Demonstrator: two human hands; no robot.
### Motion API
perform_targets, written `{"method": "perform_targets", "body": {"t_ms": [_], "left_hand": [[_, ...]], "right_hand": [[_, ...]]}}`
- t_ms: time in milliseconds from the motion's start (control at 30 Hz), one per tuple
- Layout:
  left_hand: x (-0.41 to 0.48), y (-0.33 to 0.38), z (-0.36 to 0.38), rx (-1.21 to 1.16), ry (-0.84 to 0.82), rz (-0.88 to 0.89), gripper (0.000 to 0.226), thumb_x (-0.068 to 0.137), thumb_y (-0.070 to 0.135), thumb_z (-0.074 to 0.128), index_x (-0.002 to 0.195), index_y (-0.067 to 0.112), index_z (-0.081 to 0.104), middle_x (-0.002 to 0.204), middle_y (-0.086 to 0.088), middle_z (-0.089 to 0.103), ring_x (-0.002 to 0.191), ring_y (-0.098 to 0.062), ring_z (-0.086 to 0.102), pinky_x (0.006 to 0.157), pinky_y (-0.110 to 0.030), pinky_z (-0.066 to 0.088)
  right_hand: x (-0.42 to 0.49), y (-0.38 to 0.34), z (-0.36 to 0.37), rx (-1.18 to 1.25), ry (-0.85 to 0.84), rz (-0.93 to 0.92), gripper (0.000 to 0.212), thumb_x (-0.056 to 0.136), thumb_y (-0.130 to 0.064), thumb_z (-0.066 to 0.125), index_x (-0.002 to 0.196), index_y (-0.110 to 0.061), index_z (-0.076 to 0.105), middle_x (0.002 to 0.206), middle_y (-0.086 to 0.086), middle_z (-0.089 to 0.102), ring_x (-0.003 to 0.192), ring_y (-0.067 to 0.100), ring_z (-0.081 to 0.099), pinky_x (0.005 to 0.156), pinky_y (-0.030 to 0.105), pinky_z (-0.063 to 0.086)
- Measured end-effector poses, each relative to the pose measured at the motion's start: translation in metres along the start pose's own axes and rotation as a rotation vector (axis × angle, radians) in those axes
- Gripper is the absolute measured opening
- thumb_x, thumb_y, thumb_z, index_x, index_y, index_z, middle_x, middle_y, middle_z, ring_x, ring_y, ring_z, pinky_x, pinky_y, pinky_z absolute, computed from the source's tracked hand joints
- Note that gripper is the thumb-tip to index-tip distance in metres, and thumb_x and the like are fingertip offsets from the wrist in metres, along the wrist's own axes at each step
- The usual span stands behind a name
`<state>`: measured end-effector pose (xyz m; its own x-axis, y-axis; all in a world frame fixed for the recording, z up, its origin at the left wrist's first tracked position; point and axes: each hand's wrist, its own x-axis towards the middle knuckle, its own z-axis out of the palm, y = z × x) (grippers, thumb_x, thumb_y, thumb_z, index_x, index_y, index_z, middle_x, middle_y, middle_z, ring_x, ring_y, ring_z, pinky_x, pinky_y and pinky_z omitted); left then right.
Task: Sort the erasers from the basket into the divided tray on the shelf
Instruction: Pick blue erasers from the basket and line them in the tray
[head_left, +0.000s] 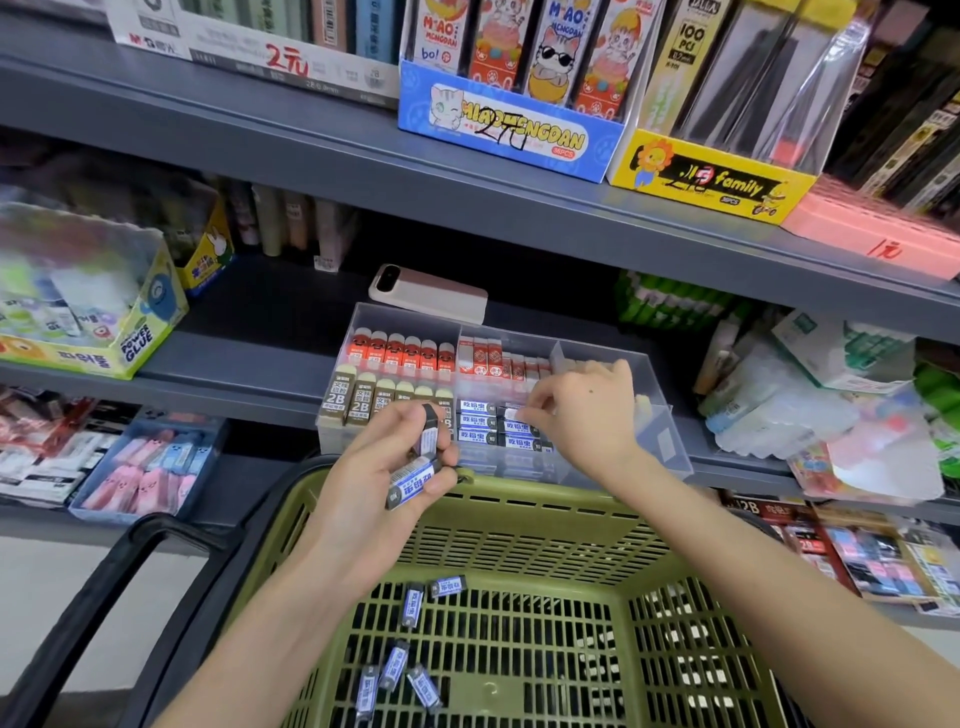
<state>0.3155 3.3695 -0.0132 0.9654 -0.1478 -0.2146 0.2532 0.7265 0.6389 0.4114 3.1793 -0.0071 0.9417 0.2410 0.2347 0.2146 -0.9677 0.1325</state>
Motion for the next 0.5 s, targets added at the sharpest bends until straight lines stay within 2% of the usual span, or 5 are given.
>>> {"method": "perform_targets", "body": {"t_ms": [167,267,400,500], "left_hand": [[0.0,-0.001,0.001,-0.009,-0.001,0.003,0.025,0.083,0.022,0.059,0.102,0.007,0.056,0.076,-0.008,0.057,0.067,-0.018,0.054,0.048,-0.022,0.042],[0.0,-0.002,0.0,-0.004,0.002,0.004,0.025,0.083,0.022,0.06,0.102,0.006,0.057,0.076,-0.008,0.057,0.068,-0.018,0.054,0.048,-0.022,0.042],[0.0,-0.001,0.0,0.004,-0.004,0.008,0.021,0.084,0.022,0.058,0.099,0.007,0.057,0.076,-0.008,0.056,0.069,-0.017,0.053,0.049,-0.021,0.041],[0.001,0.0,-0.001,0.003,0.002,0.008,0.022,0.084,0.023,0.059,0.099,0.007,0.056,0.077,-0.008,0.055,0.07,-0.016,0.053,0.049,-0.021,0.042]], "right_hand": [[-0.005,-0.001,0.003,0.111,0.066,0.061,0.018,0.08,-0.046,0.064,0.075,-0.03,0.07,0.073,-0.01,0.068,0.088,0.015,0.053,0.081,0.031,0.021],[-0.007,-0.002,-0.001,0.21,0.101,0.079,0.013,0.075,-0.044,0.071,0.078,-0.031,0.073,0.074,-0.01,0.069,0.088,0.016,0.051,0.078,0.03,0.019],[-0.01,0.004,-0.005,0.12,0.252,-0.051,0.014,0.062,-0.027,0.084,0.07,-0.02,0.076,0.067,-0.002,0.07,0.068,0.023,0.052,0.066,0.032,0.017],[-0.008,0.006,-0.008,0.035,0.245,-0.141,0.016,0.055,-0.022,0.086,0.058,-0.018,0.072,0.057,-0.003,0.065,0.061,0.024,0.05,0.064,0.032,0.019]]}}
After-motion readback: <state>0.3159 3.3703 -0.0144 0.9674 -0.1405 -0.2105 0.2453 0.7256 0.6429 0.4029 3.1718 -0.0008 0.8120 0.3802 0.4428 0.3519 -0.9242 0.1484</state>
